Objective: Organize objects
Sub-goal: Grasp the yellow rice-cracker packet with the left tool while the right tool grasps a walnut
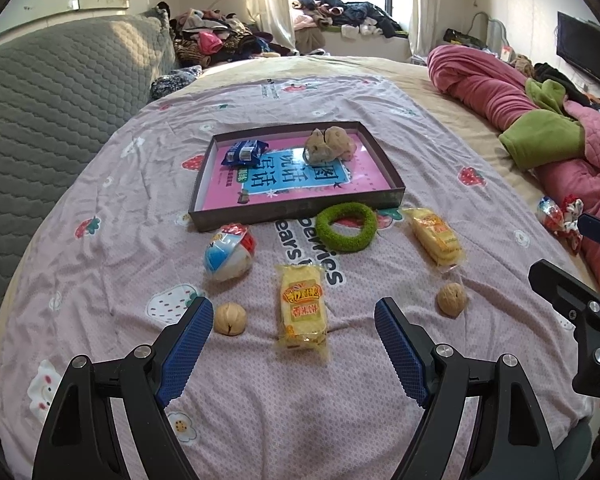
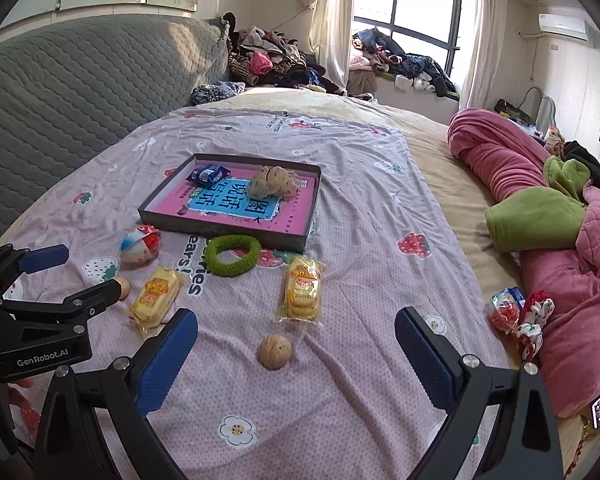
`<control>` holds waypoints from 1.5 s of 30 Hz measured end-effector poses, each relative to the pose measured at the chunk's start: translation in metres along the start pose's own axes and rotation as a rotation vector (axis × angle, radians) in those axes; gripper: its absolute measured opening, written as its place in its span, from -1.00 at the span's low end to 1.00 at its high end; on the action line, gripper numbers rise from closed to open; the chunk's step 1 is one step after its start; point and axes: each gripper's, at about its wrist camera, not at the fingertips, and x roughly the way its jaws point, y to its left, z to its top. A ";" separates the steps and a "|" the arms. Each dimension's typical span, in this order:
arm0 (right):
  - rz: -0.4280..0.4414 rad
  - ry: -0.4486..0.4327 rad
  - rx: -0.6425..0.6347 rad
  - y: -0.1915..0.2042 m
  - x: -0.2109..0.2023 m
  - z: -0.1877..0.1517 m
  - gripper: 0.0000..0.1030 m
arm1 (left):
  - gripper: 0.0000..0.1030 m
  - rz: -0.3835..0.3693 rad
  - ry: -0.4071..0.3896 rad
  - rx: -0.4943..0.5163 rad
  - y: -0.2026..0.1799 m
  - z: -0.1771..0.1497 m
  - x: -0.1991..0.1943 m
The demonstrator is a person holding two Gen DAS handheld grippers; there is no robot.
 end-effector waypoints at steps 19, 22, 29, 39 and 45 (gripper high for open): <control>0.001 0.044 0.002 0.005 0.022 -0.023 0.94 | 0.63 -0.029 0.029 0.005 -0.005 -0.015 0.022; 0.005 0.054 -0.002 0.007 0.028 -0.026 0.94 | 0.63 -0.034 0.035 0.002 -0.003 -0.017 0.027; 0.002 0.075 0.000 0.009 0.040 -0.034 0.94 | 0.63 -0.044 0.043 0.008 -0.004 -0.024 0.036; 0.004 0.093 0.009 0.010 0.054 -0.040 0.94 | 0.63 -0.050 0.069 0.008 -0.003 -0.030 0.052; 0.004 0.104 0.011 0.011 0.060 -0.042 0.94 | 0.63 -0.050 0.077 0.003 -0.001 -0.031 0.057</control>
